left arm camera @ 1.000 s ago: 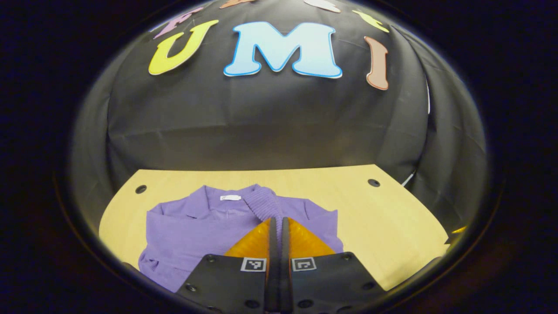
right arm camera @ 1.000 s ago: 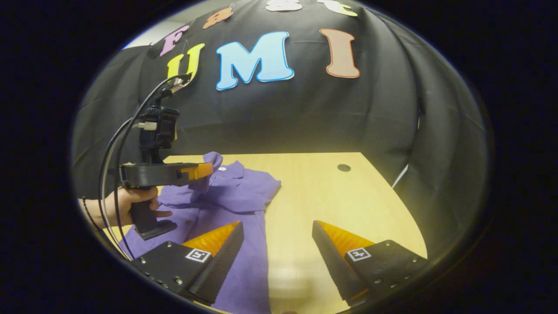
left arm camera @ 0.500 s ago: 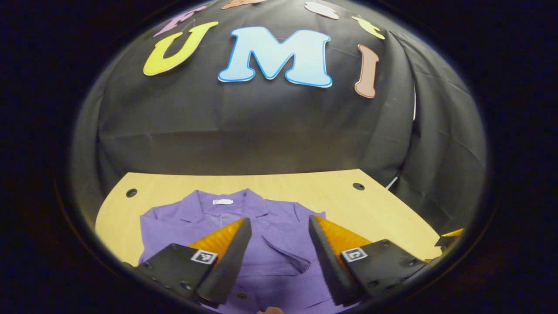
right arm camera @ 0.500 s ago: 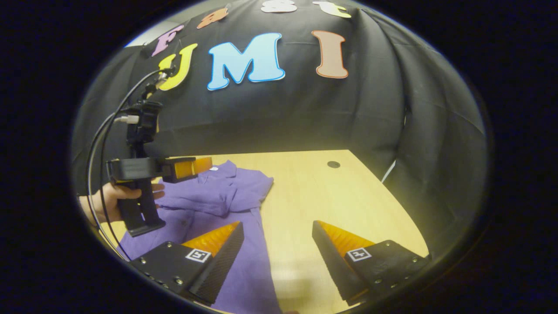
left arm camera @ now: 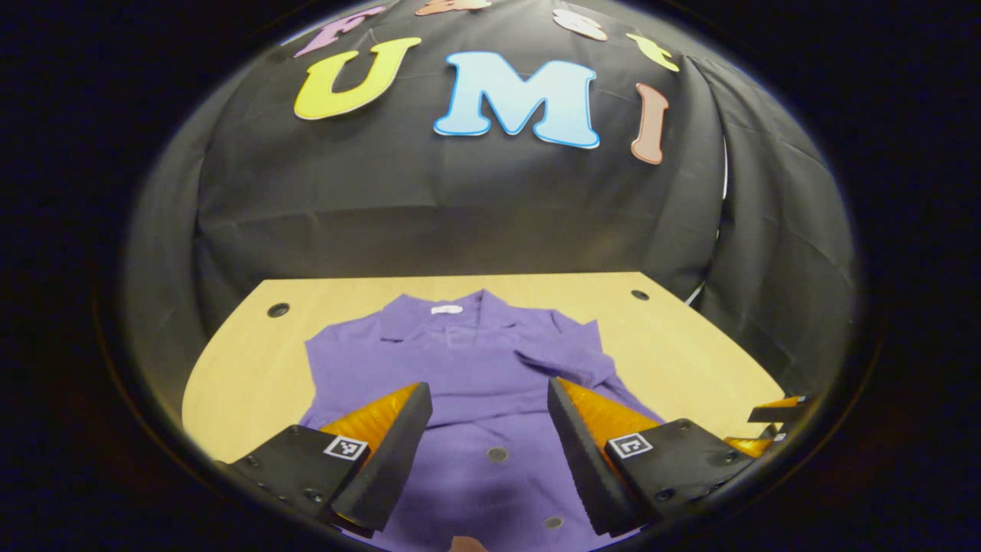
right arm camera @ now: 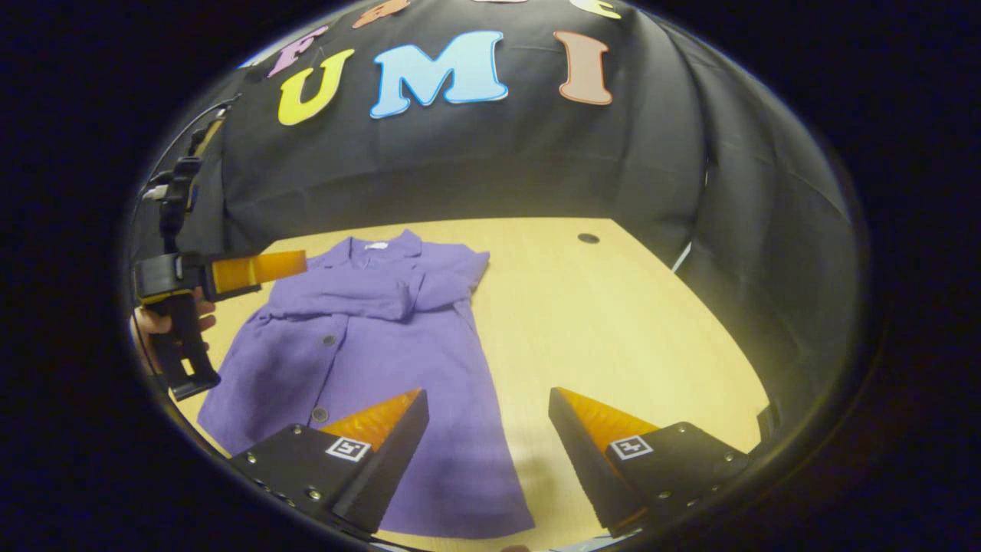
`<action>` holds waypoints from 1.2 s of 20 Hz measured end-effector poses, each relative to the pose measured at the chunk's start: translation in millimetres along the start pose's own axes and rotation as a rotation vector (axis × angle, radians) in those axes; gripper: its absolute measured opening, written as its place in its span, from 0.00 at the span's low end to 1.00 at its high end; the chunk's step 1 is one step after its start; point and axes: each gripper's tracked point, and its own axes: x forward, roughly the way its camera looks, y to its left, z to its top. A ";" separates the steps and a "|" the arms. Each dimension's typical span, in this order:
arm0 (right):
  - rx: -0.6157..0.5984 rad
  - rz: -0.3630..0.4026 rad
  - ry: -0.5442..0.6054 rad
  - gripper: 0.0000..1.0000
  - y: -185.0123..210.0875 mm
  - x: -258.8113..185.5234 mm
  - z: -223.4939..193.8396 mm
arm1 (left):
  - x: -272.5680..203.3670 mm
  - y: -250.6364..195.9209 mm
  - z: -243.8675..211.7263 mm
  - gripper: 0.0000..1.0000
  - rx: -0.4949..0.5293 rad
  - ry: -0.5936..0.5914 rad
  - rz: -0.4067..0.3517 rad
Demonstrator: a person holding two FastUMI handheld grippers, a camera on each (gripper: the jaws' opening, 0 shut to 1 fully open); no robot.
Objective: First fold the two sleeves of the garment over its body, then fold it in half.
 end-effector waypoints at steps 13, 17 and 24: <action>0.041 -0.074 0.116 0.97 1.4 -25.2 -72.8 | -136.8 91.7 -142.8 1.00 -0.043 0.148 0.045; 0.047 -0.090 0.135 0.97 -3.4 -28.2 -86.9 | -174.3 121.3 -182.8 1.00 -0.049 0.198 0.084; 0.041 -0.097 0.156 0.97 -0.5 -29.9 -105.3 | -213.5 142.7 -227.6 0.98 -0.071 0.246 0.111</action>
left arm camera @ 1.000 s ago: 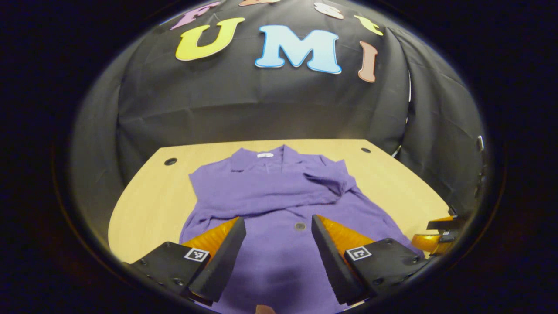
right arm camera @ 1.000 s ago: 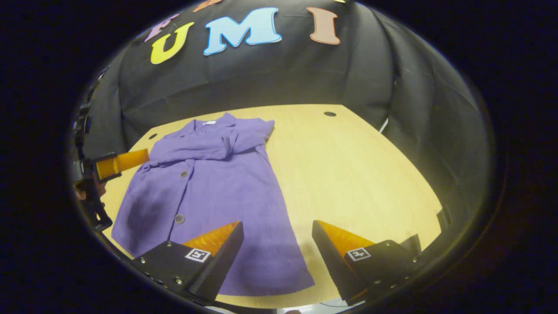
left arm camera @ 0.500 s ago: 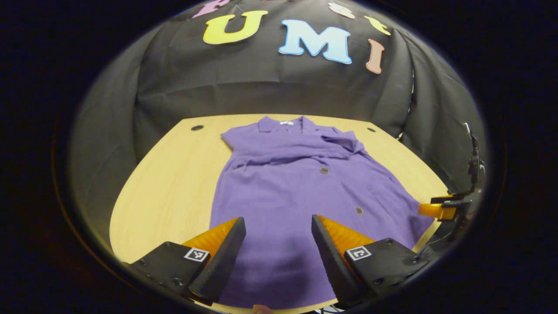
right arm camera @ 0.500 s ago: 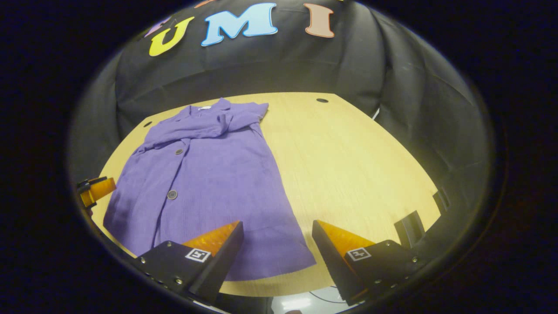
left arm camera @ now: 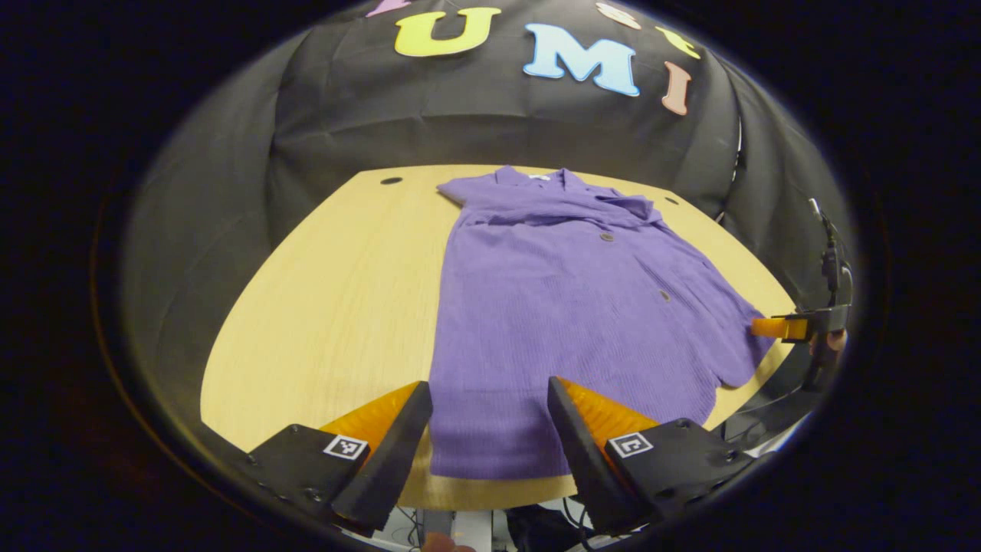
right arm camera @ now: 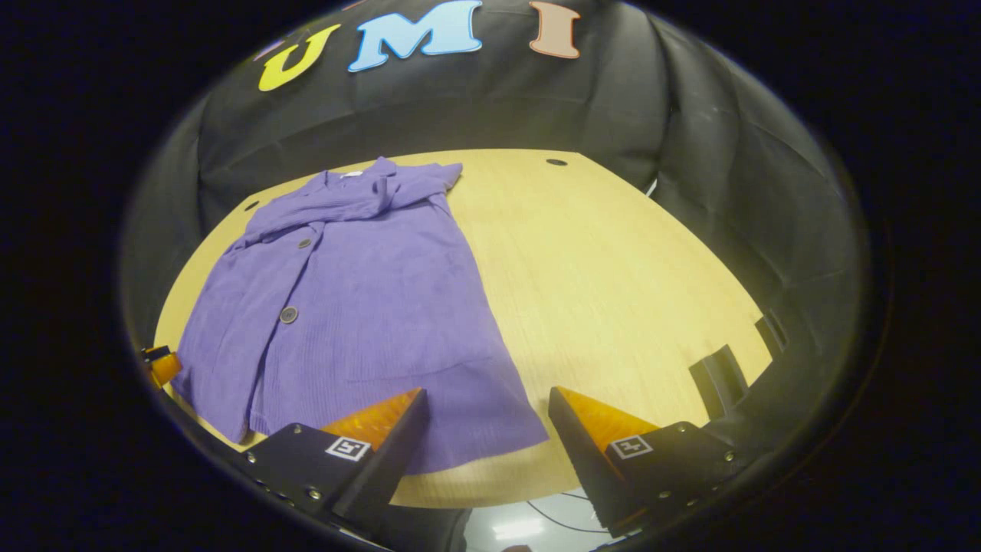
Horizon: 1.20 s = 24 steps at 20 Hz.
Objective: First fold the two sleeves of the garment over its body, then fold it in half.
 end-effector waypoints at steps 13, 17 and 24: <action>0.003 0.048 0.026 0.93 22.8 -0.6 -17.1 | 5.7 -20.0 -21.2 0.90 0.104 -0.005 0.010; -0.012 0.064 0.041 0.61 28.8 0.6 -16.5 | 9.7 -33.8 -21.7 0.43 0.123 -0.008 -0.030; 0.114 0.071 0.058 0.08 35.1 -0.7 -8.3 | 16.7 -40.9 -17.6 0.09 0.110 0.023 -0.076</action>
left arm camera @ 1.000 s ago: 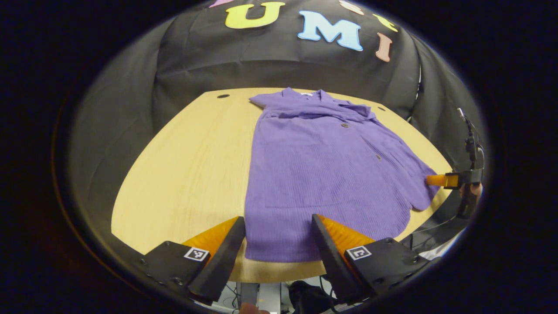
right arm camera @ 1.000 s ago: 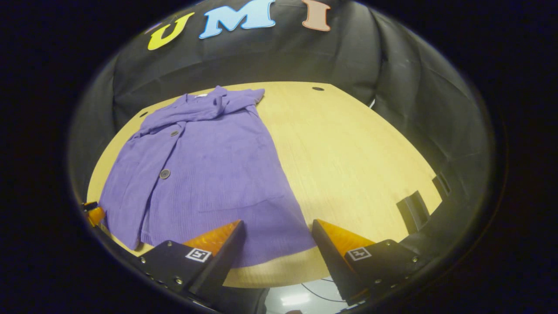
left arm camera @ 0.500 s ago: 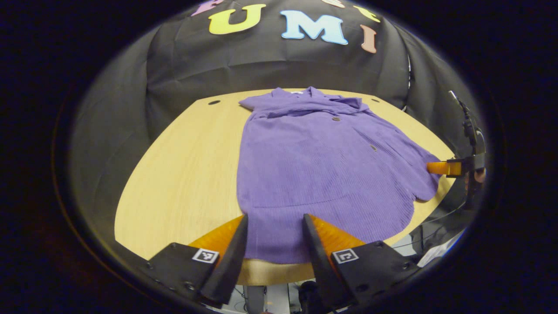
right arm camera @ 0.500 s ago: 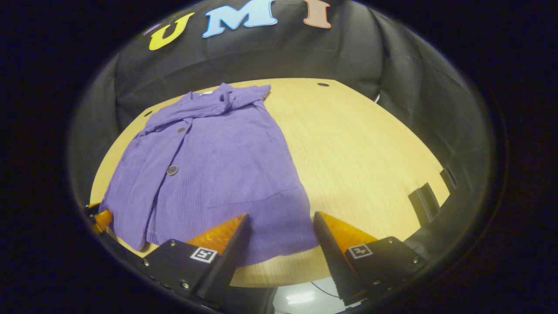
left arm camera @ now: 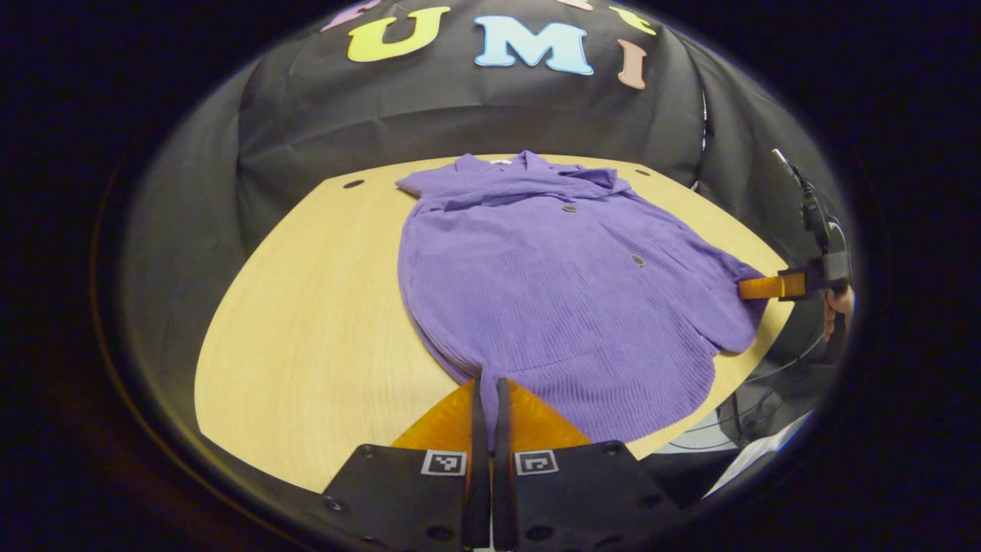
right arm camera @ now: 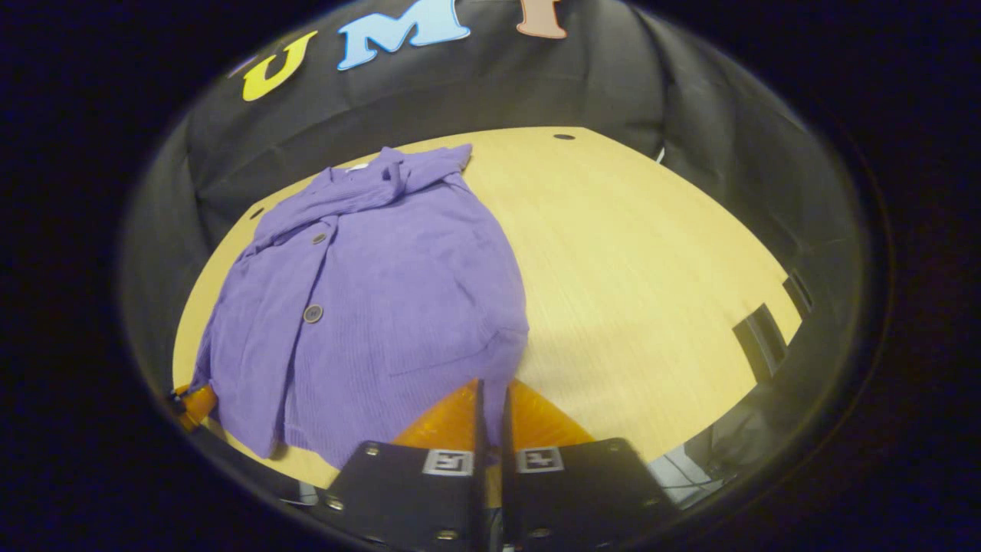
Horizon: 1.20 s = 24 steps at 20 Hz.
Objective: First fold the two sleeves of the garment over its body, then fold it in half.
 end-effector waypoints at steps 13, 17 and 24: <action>0.117 0.249 -0.160 0.04 45.9 -52.3 108.3 | -32.4 -10.8 127.8 0.07 -0.171 -0.179 -0.130; 0.103 0.299 -0.190 0.04 61.4 -51.7 153.8 | -23.2 -10.7 179.8 0.07 -0.175 -0.228 -0.132; 0.061 0.376 -0.220 0.05 89.7 -30.5 232.1 | 22.4 6.2 258.5 0.07 -0.221 -0.283 -0.104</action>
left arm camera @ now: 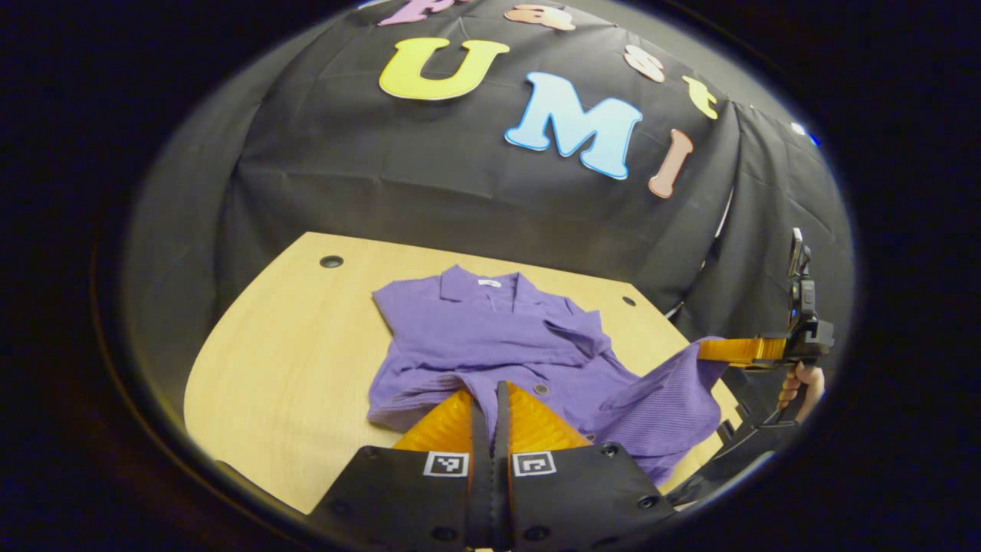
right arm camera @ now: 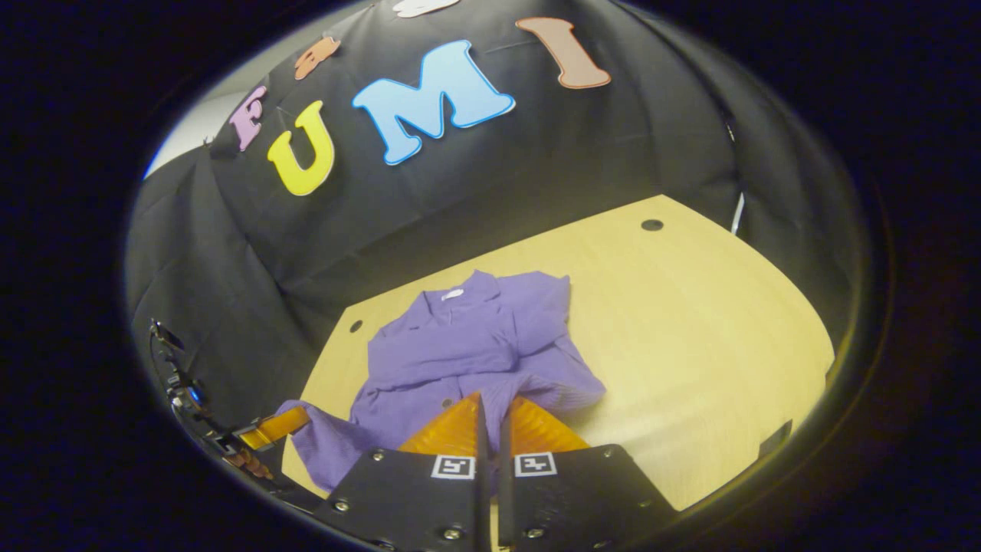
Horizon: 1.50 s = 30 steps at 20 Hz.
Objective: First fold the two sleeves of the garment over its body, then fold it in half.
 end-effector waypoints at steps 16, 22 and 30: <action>0.010 0.050 0.010 0.04 -30.0 158.3 124.4 | 181.6 42.9 116.9 0.07 0.012 -0.044 0.153; 0.045 0.067 0.013 0.04 -38.3 208.6 145.0 | 237.3 36.4 149.2 0.06 0.083 -0.089 0.178; 0.016 0.030 -0.011 0.04 -59.2 274.4 171.5 | 279.4 72.0 171.5 0.06 0.074 -0.135 0.286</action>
